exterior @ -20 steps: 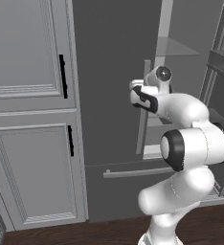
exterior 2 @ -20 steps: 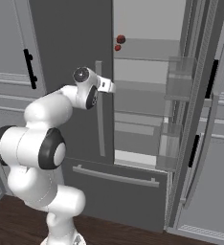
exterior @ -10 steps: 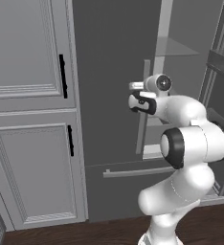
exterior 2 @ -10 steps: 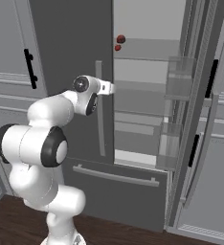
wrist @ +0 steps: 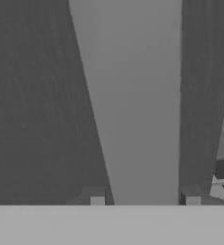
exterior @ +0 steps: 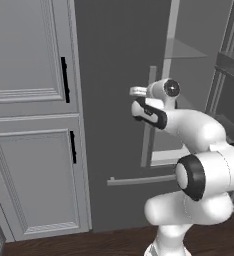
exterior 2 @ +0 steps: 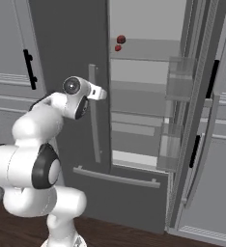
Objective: Take the strawberry from the fridge and place it on top of the pancake, located on the dining counter.
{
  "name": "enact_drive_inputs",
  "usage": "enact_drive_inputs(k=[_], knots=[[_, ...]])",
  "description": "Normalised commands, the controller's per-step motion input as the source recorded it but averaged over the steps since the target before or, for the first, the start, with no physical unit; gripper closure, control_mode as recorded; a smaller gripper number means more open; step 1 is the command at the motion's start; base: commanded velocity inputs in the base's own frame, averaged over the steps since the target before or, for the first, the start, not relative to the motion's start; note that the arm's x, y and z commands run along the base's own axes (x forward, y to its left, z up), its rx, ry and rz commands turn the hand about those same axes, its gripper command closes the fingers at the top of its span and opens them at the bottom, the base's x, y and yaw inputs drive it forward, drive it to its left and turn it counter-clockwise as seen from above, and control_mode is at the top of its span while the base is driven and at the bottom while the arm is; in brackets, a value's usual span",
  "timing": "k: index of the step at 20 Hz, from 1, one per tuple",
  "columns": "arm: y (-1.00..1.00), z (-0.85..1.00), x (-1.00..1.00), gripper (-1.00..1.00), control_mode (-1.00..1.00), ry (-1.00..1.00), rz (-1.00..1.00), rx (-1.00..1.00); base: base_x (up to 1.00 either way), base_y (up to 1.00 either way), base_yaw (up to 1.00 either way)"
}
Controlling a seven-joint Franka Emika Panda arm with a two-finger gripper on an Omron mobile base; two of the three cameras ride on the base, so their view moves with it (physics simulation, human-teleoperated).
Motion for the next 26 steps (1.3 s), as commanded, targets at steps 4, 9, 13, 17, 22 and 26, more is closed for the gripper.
enact_drive_inputs(k=[4,9,13,17,22,26], knots=[[1.0,-0.02,-1.0,1.0,-1.0,0.0,0.0,0.08,0.0,0.0,0.0],[1.0,-0.06,-0.91,1.0,-1.0,0.0,-0.06,0.0,0.0,0.0,0.0],[1.0,-0.01,-0.74,1.0,-1.0,0.0,-0.08,0.0,0.0,0.0,0.0],[1.0,-0.04,-0.61,1.0,-1.0,0.0,-0.07,0.0,0.0,0.0,0.0],[1.0,-0.05,-0.48,1.0,-1.0,-0.01,-0.03,0.03,0.0,0.0,0.0],[1.0,-0.01,-0.39,1.0,-1.0,0.0,0.0,0.17,0.0,0.0,0.0]])
